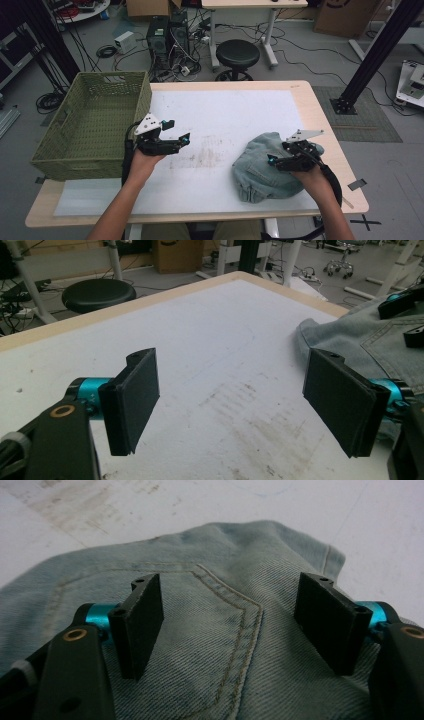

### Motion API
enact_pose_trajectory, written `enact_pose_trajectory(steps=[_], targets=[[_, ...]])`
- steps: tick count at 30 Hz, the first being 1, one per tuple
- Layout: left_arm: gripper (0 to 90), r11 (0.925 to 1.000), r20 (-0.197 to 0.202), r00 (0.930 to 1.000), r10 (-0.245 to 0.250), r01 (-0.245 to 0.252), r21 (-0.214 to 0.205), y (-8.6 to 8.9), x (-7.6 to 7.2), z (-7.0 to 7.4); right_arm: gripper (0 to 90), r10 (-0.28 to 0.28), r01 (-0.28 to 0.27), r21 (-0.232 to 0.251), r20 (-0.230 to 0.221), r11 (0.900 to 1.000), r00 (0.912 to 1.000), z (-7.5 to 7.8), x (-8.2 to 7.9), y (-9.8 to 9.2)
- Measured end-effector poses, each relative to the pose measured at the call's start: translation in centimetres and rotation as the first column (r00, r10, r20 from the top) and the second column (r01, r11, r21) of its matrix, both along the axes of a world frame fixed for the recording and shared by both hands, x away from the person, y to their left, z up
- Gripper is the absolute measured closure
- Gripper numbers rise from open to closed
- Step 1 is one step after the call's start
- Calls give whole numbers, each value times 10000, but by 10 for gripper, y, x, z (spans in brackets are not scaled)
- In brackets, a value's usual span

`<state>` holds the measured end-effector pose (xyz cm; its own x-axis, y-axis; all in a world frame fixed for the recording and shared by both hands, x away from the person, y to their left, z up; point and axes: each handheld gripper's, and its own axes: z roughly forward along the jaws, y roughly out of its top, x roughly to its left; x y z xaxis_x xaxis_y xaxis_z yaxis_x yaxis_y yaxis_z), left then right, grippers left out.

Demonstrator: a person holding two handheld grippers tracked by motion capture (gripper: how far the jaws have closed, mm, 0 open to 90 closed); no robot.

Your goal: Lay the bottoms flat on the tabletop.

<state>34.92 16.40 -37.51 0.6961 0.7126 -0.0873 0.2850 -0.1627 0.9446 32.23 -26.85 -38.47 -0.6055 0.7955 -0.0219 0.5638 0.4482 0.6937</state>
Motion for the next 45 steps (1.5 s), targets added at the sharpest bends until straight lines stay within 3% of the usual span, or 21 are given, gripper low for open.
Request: enact_pose_trajectory(steps=[4,11,14,18,20,25,29,32,38,41,45], targets=[[228,10000,-57,10000,18,-18,-36,-2,0,-5,283,-1,4,239,-131,9997,9999,-12,5,-3],[232,9999,-152,9999,-75,76,72,-9,0,-17,383,167,-175,-205,-381,9996,9991,-29,15,2],[235,9999,-189,9998,-77,79,91,-13,0,-19,481,218,-238,-473,-424,9986,9989,-30,18,7],[237,9997,-214,9997,-118,122,198,-16,0,-22,728,108,-143,-926,-382,9956,9992,-31,24,16],[238,9997,-227,9997,-123,128,227,-17,0,-23,765,91,-127,-1034,-353,9946,9993,-31,27,21],[239,9998,-270,9996,-36,41,206,-14,1,-26,794,83,-83,161,15,9998,10000,-27,40,31],[239,9998,-370,9993,29,-21,210,-11,2,-30,794,118,-168,1295,391,9914,9992,-24,56,45],[240,9998,-411,9991,71,-64,192,-9,1,-31,794,58,-144,1365,633,9905,9980,-22,68,61],[243,9998,-427,9991,80,-72,184,-5,1,-32,796,233,-423,2010,960,9787,9951,-10,95,102],[242,9999,-437,9990,64,-57,155,-3,1,-32,795,510,-696,1826,1049,9807,9932,-6,108,126],[243,9999,-503,9987,61,-56,94,0,1,-34,742,379,-577,1818,1102,9817,9932,-6,112,133]])
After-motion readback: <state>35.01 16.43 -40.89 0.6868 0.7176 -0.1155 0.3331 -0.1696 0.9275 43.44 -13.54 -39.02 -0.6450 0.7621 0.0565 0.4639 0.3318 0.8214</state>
